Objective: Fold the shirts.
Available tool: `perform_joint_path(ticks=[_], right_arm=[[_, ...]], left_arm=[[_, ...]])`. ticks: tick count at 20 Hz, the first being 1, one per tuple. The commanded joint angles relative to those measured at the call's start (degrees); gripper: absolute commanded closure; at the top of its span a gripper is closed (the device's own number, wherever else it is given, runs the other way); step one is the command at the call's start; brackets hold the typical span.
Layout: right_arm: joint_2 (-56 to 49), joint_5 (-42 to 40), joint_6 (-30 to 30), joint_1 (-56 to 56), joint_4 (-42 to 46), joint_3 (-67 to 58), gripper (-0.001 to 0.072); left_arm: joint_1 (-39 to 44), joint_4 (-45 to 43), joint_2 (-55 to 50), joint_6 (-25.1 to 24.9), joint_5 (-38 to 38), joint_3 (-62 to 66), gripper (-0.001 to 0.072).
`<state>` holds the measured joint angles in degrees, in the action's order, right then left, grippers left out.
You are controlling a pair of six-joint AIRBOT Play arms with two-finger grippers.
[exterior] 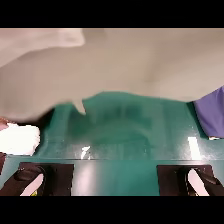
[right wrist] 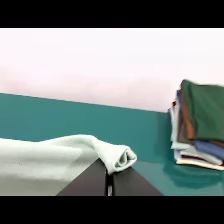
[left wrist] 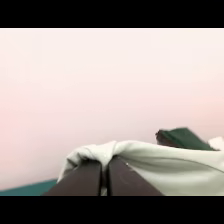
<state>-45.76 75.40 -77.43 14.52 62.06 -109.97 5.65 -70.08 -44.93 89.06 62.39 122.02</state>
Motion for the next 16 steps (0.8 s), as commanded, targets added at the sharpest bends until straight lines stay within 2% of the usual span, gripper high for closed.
perform_joint_path(ticks=[1,3,6,10,14,16], right_arm=[[-4.0,7.9,-1.6,0.0,4.0,-11.3,0.0699],[-6.0,9.4,-2.4,0.0,3.9,-10.3,0.0699],[-8.7,11.5,-3.1,-0.5,3.5,-1.3,0.0699],[-18.2,13.1,-3.1,-6.8,4.6,12.5,0.0699],[-32.9,11.3,-3.5,-13.5,14.1,21.1,0.0700],[-39.7,7.7,-3.5,-14.2,14.4,20.5,0.0700]], left_arm=[[0.0,-0.5,-0.3,1.6,0.9,3.8,0.0684],[0.0,-3.2,-0.8,1.6,2.1,-1.7,0.0683],[0.0,-8.9,-2.6,2.8,4.8,-17.2,0.0682],[0.0,-8.3,-11.1,4.0,3.4,-37.9,0.0682],[0.0,-8.0,-25.2,3.9,-3.5,-47.3,0.0682],[0.0,-7.9,-31.8,3.5,-11.4,-47.2,0.0683]])
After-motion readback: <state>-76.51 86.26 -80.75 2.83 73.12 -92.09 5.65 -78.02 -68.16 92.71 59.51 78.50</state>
